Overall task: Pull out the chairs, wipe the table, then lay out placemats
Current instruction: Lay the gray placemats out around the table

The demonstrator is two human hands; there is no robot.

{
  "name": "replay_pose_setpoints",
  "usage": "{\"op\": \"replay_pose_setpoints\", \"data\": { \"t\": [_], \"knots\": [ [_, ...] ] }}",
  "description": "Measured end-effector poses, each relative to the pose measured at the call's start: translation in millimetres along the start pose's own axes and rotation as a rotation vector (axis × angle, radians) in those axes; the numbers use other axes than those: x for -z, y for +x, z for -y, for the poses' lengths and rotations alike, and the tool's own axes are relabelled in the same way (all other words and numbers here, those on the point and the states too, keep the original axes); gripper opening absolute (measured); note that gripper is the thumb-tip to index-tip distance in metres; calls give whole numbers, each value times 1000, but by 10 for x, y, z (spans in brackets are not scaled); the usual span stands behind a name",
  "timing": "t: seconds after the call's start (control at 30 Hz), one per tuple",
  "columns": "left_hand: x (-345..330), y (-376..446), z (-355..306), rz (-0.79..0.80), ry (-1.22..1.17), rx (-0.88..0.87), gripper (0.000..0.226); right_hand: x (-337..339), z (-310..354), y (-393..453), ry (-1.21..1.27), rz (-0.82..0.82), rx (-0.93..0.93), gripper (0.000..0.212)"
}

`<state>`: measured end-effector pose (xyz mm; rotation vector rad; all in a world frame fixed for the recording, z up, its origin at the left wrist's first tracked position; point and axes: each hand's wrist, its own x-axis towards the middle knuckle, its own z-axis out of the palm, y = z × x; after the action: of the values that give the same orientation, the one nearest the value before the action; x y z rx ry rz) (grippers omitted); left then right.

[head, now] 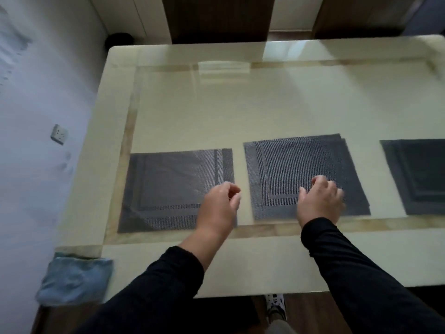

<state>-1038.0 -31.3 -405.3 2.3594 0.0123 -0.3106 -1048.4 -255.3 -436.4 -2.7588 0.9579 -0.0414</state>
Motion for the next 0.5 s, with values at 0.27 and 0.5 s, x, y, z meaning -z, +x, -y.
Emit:
{"op": "replay_pose_setpoints", "data": {
  "t": [0.27,0.5],
  "knots": [
    [-859,240,-762,-41,74,427,52,103,-567,513,-52,151,159,38],
    [-981,348,-938,-87,191,628,68,181,-920,815,56,193,121,32]
  ]
}}
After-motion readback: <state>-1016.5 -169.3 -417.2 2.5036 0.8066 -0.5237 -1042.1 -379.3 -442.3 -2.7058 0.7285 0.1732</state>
